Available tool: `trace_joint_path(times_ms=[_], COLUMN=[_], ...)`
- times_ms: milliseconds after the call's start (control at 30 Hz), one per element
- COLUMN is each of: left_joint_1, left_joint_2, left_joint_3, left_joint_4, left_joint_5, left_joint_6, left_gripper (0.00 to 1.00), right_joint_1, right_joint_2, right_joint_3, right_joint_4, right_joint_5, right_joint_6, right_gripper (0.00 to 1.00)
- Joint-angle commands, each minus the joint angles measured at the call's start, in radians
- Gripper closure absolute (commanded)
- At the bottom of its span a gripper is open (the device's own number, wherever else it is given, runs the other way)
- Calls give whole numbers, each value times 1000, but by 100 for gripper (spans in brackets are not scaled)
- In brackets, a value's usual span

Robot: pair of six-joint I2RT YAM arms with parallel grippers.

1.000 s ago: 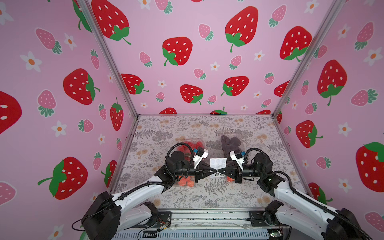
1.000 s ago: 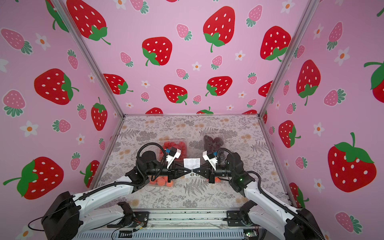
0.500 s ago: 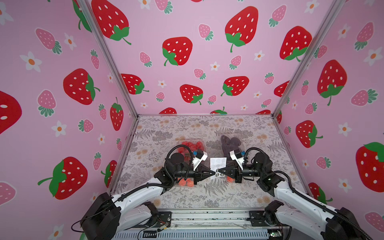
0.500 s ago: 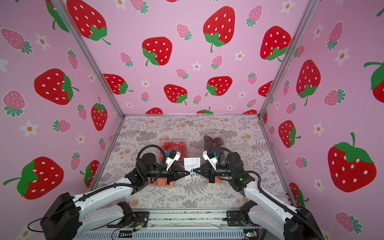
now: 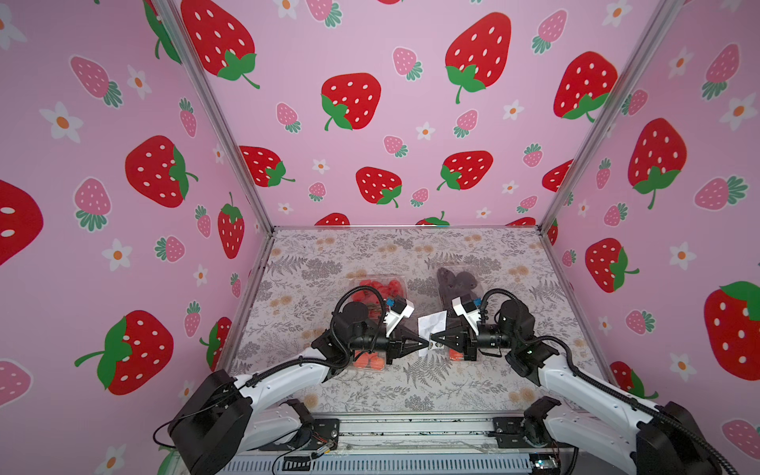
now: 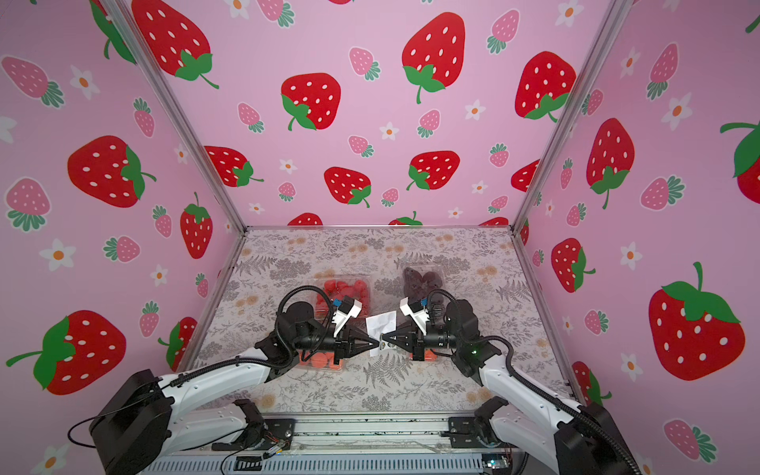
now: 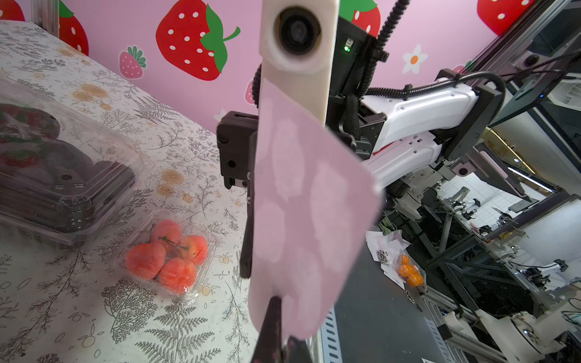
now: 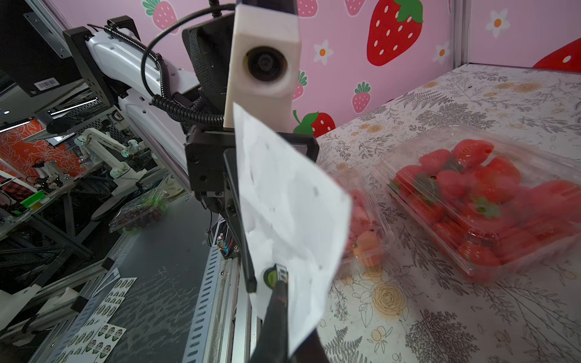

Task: Label fruit boxes
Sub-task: Adjust the label sticker.

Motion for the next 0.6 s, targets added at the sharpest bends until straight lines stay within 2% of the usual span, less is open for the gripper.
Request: trace_joint_path(times_ms=[0, 367, 500, 567], left_joint_1=[-3, 37, 38, 38], left_joint_2=[25, 24, 35, 22], left_joint_3=[53, 29, 22, 14], left_joint_4=[103, 110, 146, 146], left_joint_5=[21, 14, 44, 43], left_joint_6=[-18, -23, -40, -38], left_gripper=[100, 100, 100, 100], right_joint_1=[-1, -1, -3, -7], right_joint_2=[7, -9, -22, -30], right_joint_3=[7, -32, -34, -35], right_joint_4=[54, 146, 122, 85], right_joint_5=[-57, -118, -86, -44], right_joint_6=[-2, 41, 31, 11], right_gripper=[100, 100, 100, 95])
